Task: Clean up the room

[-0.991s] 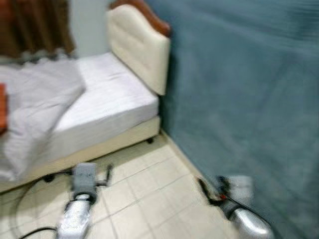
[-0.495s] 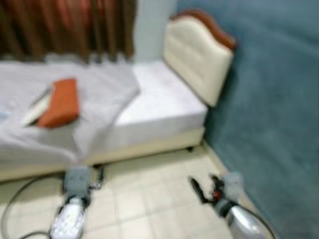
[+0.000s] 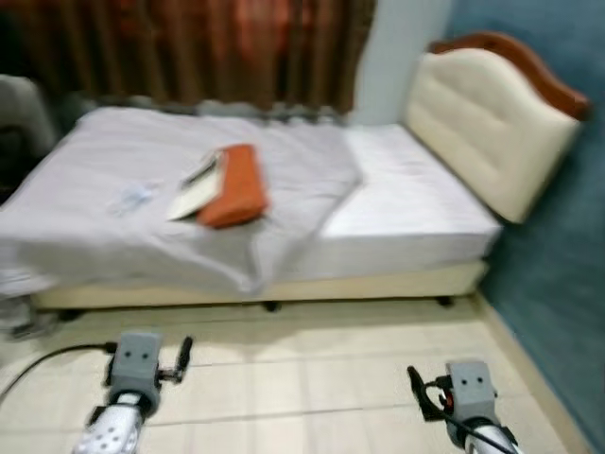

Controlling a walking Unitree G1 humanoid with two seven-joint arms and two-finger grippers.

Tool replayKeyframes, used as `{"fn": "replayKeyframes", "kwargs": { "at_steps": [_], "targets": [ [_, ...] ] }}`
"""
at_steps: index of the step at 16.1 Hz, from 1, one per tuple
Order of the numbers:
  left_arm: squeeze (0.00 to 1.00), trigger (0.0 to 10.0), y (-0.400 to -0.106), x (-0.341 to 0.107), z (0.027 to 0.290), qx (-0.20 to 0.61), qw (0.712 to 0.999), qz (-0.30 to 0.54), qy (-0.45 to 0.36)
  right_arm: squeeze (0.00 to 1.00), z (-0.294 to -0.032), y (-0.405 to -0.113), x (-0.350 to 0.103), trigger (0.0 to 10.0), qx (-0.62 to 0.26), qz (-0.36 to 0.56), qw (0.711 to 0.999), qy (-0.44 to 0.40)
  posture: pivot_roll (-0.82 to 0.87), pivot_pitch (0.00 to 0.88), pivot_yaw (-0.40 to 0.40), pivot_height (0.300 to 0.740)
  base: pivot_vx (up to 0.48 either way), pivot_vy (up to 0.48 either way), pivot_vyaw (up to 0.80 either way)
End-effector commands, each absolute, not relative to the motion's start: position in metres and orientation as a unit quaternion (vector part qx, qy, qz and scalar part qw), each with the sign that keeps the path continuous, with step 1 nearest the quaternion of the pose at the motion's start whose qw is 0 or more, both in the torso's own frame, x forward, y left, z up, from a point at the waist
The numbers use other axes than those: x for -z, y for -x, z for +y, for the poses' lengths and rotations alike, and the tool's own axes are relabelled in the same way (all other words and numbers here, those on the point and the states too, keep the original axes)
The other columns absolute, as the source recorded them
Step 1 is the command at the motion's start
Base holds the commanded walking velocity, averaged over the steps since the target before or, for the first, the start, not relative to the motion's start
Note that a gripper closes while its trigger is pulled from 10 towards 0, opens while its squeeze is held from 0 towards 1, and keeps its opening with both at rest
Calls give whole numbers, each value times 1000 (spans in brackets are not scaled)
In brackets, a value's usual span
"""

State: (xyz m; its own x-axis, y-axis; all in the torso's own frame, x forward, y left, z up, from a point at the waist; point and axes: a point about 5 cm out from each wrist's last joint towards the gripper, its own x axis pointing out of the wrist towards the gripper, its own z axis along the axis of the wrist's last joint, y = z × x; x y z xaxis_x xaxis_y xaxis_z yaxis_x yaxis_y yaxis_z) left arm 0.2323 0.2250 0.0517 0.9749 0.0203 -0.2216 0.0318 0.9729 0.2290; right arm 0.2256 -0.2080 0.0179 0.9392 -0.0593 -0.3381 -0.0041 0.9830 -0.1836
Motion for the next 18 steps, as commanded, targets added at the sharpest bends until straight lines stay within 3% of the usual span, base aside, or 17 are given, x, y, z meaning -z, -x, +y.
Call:
{"fn": "replayKeyframes", "kwargs": {
  "at_steps": [1, 4, 18],
  "targets": [
    [0, 10000, -239, -51, 207, 41, 985, 106, -126, 0, -218, -226, -13, 10000, 56, 186, 976, 96, 60, 0, -60, 740, 0, 0, 0],
    [0, 10000, -256, -62, 199, 35, 992, 80, -87, 0, -195, -242, -17, 10000, 17, 125, 992, -23, 38, 0, -27, 740, 285, 0, 0],
    [0, 10000, -259, -63, 197, 9, 994, 74, -83, 0, -195, -248, -8, 10000, 11, 142, 990, -17, 52, 0, -43, 740, 421, 0, -800]
  ]
}}
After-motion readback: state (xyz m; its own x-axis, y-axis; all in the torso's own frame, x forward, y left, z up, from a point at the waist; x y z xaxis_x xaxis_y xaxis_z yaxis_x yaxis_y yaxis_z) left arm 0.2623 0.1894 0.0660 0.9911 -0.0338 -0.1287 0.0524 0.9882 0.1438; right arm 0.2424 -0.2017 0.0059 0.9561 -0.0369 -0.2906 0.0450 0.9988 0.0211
